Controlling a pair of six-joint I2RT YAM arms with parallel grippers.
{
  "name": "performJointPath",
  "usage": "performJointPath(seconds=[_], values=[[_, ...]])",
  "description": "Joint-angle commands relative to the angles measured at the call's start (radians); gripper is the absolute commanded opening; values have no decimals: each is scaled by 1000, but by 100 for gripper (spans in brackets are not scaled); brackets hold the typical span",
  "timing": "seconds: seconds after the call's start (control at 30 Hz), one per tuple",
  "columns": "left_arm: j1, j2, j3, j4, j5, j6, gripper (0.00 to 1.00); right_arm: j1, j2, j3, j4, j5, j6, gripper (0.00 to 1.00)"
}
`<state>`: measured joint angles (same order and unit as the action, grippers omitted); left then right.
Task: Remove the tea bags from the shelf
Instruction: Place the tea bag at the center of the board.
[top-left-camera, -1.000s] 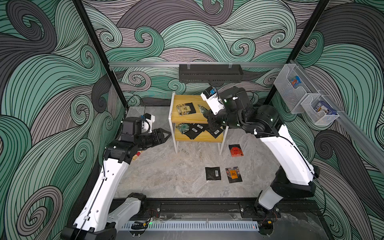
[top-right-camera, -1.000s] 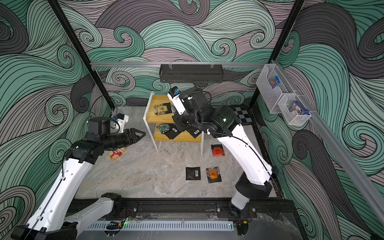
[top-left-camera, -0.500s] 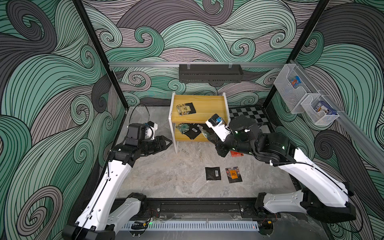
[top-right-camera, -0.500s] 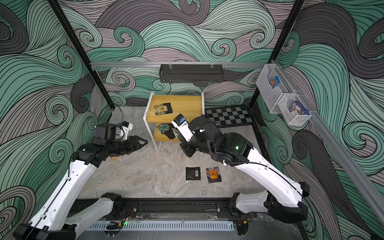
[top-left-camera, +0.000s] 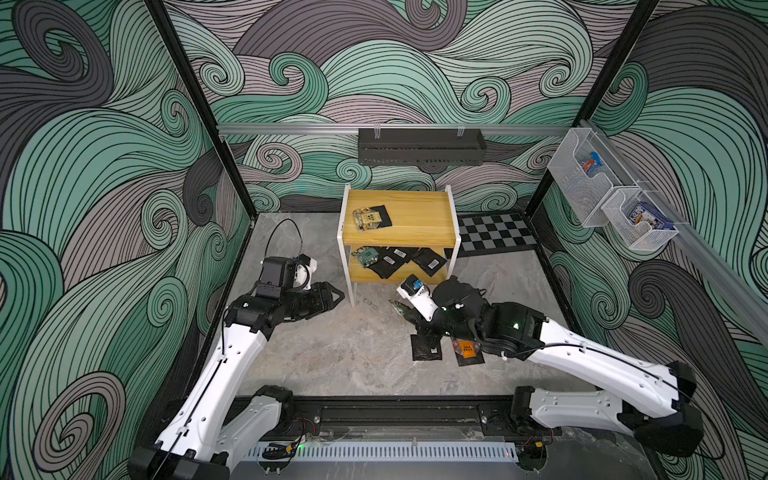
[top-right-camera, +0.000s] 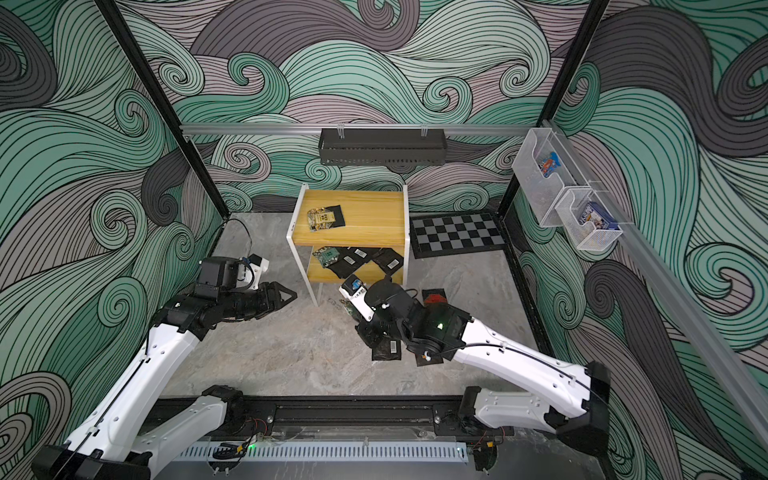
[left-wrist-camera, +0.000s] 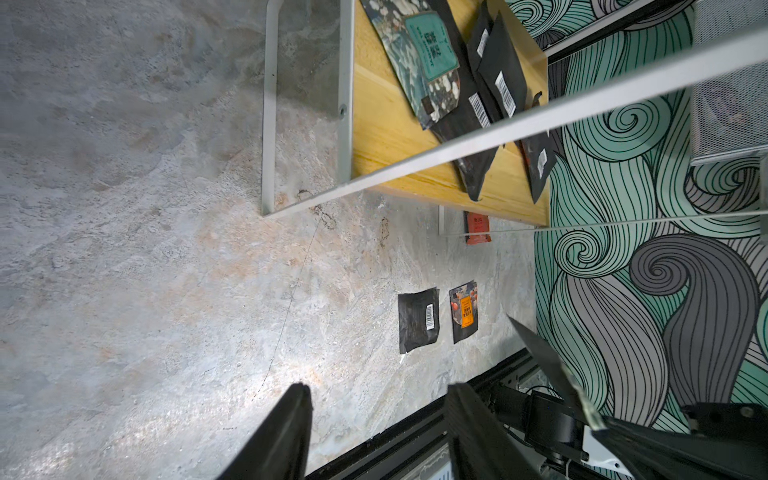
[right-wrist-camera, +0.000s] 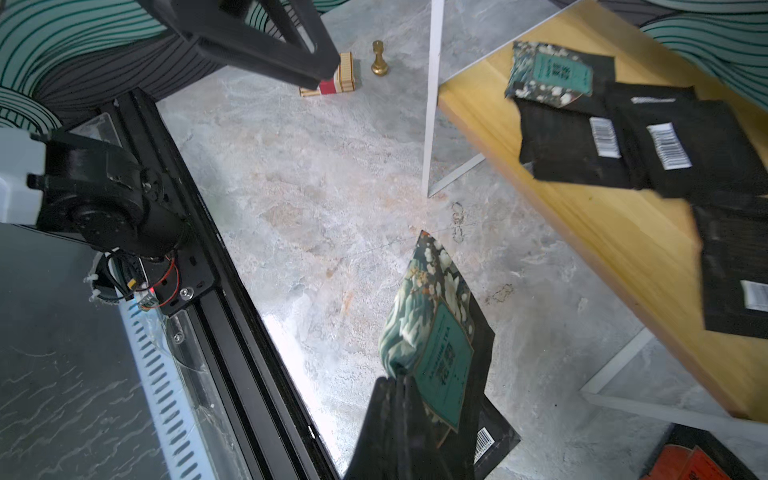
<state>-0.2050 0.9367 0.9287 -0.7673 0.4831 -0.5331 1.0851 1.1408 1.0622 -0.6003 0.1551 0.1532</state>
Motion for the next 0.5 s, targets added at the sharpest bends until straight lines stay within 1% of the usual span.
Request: performJointPath(seconds=[0.0, 0.23, 0.47], values=[[-5, -21, -12, 11, -24, 17, 55, 10, 4, -66, 131, -20, 27, 0], [-5, -27, -34, 11, -53, 9, 55, 10, 70, -198, 280, -46, 69, 0], [-5, -19, -34, 10, -60, 12, 55, 11, 211, -220, 391, -69, 71, 0]])
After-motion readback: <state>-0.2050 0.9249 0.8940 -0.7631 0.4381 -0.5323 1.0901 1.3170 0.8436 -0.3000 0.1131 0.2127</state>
